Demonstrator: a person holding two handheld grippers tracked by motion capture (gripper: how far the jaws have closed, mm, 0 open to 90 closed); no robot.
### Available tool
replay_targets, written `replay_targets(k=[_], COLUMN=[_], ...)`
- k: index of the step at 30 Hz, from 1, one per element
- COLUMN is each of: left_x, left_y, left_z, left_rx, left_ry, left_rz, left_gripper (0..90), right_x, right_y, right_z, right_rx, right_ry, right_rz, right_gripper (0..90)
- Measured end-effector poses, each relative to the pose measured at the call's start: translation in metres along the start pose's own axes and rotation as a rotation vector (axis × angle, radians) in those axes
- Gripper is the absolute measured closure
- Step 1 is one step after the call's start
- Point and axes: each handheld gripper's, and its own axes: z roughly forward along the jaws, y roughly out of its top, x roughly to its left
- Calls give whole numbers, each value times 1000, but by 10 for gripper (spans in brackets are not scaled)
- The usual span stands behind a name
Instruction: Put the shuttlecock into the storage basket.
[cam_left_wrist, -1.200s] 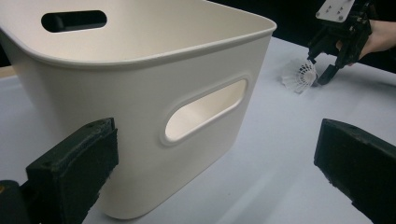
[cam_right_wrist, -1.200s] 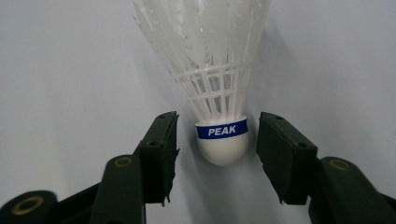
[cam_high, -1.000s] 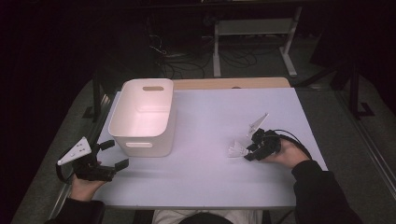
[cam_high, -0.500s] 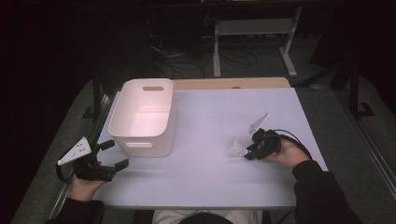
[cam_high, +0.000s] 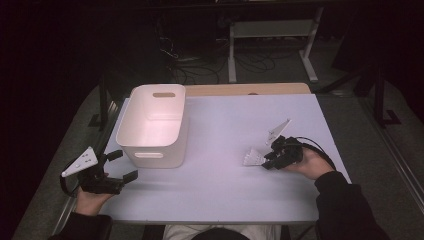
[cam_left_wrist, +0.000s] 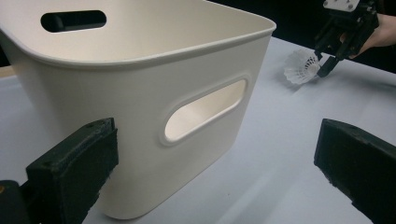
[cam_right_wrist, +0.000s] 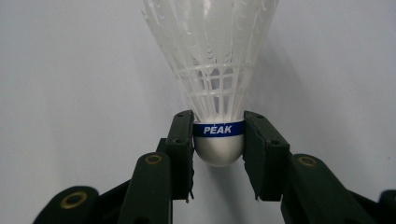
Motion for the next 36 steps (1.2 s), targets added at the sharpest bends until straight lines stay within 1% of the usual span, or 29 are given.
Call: replay_targets(k=[7,11,12,23,29,34,36], left_x=[0,0,0,0,0,0,0], left_y=[0,0,0,0,0,0,0], left_z=[0,0,0,0,0,0,0], left_rx=[-1,0,0,0,1,1,1], left_ry=[-1,-2,-1,-2,-2,-2,-2], left_rz=[-1,0,0,-1,0,0,0], left_gripper=[0,0,0,0,0,0,0], right_x=[2,3,3,3,3,4,5], right_y=[7,12,13,24,29,33,35], right_z=[-10,-17,-18,-33,-38,-38,-39], right_rx=[-16,-33,-37,-66,-67,-70,-68], right_ry=[-11,-14,-16,-37,-45,-46,-47], right_rz=[3,-2,-10,-21,-23,-33,-28], right_gripper=[636,637,637,637,637,637,637])
